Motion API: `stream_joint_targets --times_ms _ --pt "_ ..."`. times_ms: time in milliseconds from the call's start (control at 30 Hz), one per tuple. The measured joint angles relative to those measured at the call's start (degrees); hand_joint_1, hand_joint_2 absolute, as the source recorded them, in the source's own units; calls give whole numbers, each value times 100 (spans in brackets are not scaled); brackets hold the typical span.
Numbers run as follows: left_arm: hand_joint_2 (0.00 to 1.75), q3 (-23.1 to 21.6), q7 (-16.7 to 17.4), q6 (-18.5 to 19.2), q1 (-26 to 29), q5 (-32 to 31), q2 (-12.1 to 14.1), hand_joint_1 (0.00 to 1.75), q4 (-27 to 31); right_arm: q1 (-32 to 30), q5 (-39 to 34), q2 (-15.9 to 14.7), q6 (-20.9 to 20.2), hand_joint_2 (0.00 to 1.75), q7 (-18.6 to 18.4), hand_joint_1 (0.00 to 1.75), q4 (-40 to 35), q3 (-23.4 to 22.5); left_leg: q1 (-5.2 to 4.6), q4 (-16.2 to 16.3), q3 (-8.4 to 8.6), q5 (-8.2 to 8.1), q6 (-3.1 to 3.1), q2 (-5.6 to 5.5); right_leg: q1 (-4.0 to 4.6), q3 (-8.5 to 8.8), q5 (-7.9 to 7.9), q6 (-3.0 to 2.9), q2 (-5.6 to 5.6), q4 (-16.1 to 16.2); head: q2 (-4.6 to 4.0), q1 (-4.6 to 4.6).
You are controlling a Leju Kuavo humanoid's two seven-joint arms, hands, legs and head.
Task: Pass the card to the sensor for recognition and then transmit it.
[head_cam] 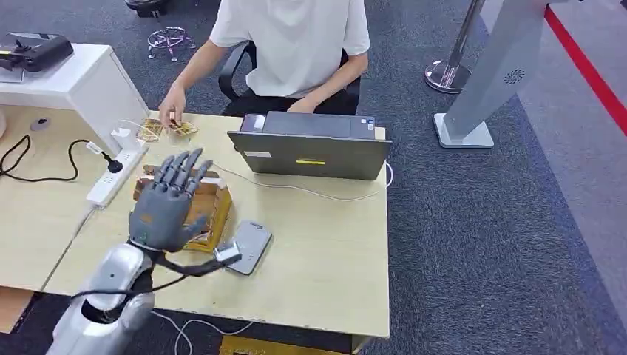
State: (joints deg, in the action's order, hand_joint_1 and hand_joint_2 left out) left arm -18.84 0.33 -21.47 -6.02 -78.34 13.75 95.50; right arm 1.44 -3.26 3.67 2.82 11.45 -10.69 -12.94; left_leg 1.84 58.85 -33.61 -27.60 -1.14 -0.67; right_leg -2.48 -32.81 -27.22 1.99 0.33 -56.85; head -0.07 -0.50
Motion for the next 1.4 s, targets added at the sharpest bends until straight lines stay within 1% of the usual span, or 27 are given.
stream_joint_targets --times_ms 67,100,167,200,267,333,467,667,700,733,833,933,1000,1100,1400 --pt "175 -37 59 -59 595 -2 83 0 236 -18 -26 0 0 175 20 0 0 -77 1 0 3 -5 -1 2 1 -2 -8 2 2 0 0 -2" --pt "175 -39 94 -48 800 2 116 0 275 -28 -28 0 0 175 28 0 0 -111 1 0 1 -5 -1 -3 1 -1 -10 4 -4 0 0 0" --pt "175 -39 107 -13 1029 61 179 0 301 -29 -31 0 -2 175 48 0 0 -155 2 0 -2 -5 -1 -14 1 2 -16 4 -17 0 0 0" --pt "175 -39 107 41 1081 81 190 0 301 -26 -31 0 -2 175 55 0 0 -166 2 0 -2 -5 -1 -16 2 6 -16 4 -23 0 0 -2" --pt "175 -22 249 369 1162 133 218 0 282 -18 -4 0 -13 175 61 0 0 -207 3 -2 2 -5 -1 -17 2 13 -16 4 -22 -1 0 2" --pt "175 66 324 507 1210 158 234 0 165 -24 29 0 -20 175 61 0 0 -236 2 -2 3 -4 -1 -16 2 13 -15 3 -21 -1 0 -2" --pt "175 363 367 516 1223 160 231 0 -167 -19 81 0 -28 175 61 0 0 -249 3 -1 5 -2 1 -16 2 17 -14 3 -22 -2 0 0" --pt "175 514 385 496 1227 166 225 0 -368 -18 90 0 -35 175 63 0 0 -251 2 -1 5 -3 1 -19 2 19 -15 3 -23 -2 0 0" --pt "175 542 426 455 1227 116 218 0 -392 -18 105 0 -35 175 63 0 0 -251 2 -1 5 -3 2 -19 2 19 -15 3 -23 -2 0 0" --pt "175 599 461 329 1226 23 205 0 -431 -17 144 0 -35 175 59 0 0 -251 2 -1 5 -3 1 -19 2 18 -15 3 -23 -1 0 0" --pt "175 871 452 -239 1182 -111 126 0 -639 -14 236 0 -37 175 39 0 0 -251 3 -1 6 -3 1 -18 2 17 -15 3 -23 -1 0 -2" --pt "175 1145 293 -666 1134 -194 61 0 -857 -12 326 0 -61 175 33 0 0 -251 3 -1 8 -3 1 -18 2 18 -15 3 -22 -2 0 -4" --pt "175 1284 183 -885 1075 -254 -5 0 -998 -10 356 0 -63 175 13 0 0 -251 3 -1 8 -3 1 -19 2 19 -15 3 -24 -2 0 -4" --pt "175 1393 107 -1047 995 -367 -97 0 -1154 0 433 0 -59 175 -33 0 0 -251 2 -1 10 -2 2 -19 1 20 -14 4 -23 -1 0 -2" --pt "175 1395 267 -1023 229 -752 -306 0 -1859 32 647 0 -79 175 -59 0 0 -251 2 0 12 -1 1 -25 2 22 -13 3 -26 -2 0 -2"
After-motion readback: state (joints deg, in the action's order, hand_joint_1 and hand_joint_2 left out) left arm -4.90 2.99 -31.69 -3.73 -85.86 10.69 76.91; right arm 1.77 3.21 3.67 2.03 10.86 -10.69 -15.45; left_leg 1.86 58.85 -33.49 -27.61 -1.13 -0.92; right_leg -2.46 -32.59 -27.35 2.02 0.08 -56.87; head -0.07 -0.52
